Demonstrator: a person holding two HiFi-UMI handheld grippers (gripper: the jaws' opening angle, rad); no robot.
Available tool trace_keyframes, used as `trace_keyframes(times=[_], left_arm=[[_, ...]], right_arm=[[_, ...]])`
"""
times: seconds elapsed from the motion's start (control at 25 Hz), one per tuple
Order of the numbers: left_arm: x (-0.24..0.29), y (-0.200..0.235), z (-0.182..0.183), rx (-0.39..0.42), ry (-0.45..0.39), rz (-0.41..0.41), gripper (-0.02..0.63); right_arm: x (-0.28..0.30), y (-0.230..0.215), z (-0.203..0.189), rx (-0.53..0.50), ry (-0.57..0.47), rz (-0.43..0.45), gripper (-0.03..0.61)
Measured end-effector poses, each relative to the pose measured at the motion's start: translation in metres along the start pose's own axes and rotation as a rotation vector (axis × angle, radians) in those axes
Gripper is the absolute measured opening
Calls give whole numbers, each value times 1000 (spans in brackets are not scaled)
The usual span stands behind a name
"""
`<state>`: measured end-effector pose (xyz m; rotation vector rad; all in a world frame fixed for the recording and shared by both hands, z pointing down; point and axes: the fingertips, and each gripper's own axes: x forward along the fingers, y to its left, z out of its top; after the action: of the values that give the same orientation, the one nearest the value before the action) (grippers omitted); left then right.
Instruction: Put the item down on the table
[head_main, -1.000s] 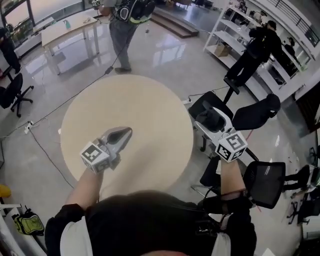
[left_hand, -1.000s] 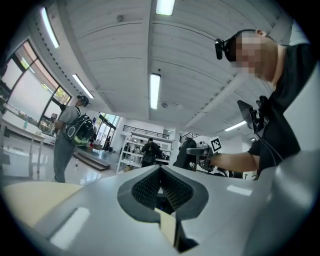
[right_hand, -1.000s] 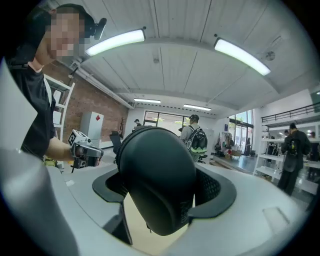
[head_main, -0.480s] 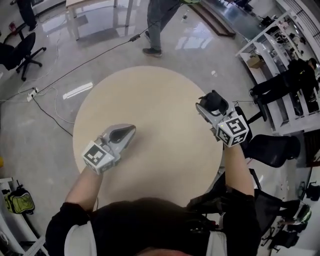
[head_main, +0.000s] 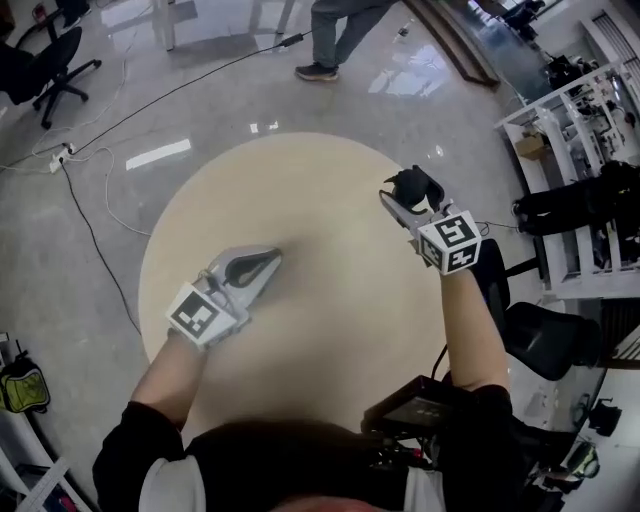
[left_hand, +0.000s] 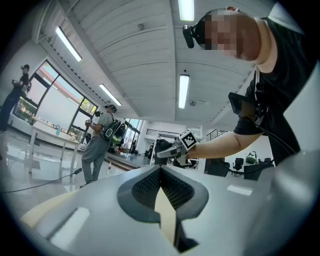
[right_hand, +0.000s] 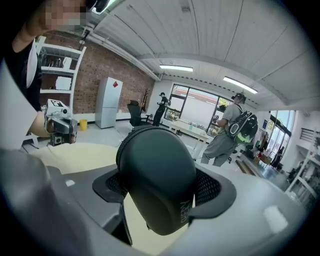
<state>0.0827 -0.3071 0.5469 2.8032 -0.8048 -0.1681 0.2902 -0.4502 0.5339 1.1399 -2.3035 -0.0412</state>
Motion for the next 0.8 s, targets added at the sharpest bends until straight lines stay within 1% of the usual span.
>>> trace_keyframes(times=[0.08,0.28,0.48,0.64,0.8], left_arm=[[3,17,-8,4,-13,14,-2],[2,50,-26,-16,-36,44,-2],[12,86,-38,-19,-53,70,-2],[16,106,-56,-6,-38,91,-2],[25,121,-57,13,-24,105,-2]], right_arm=[[32,6,-5,-38,24,22,371],[104,22,-17,-127,74,73,373],[172,29,-28,-255,140,117,373],[212,42,-45,-367,193,154,373],[239,46,-61,-460,258,175,374]])
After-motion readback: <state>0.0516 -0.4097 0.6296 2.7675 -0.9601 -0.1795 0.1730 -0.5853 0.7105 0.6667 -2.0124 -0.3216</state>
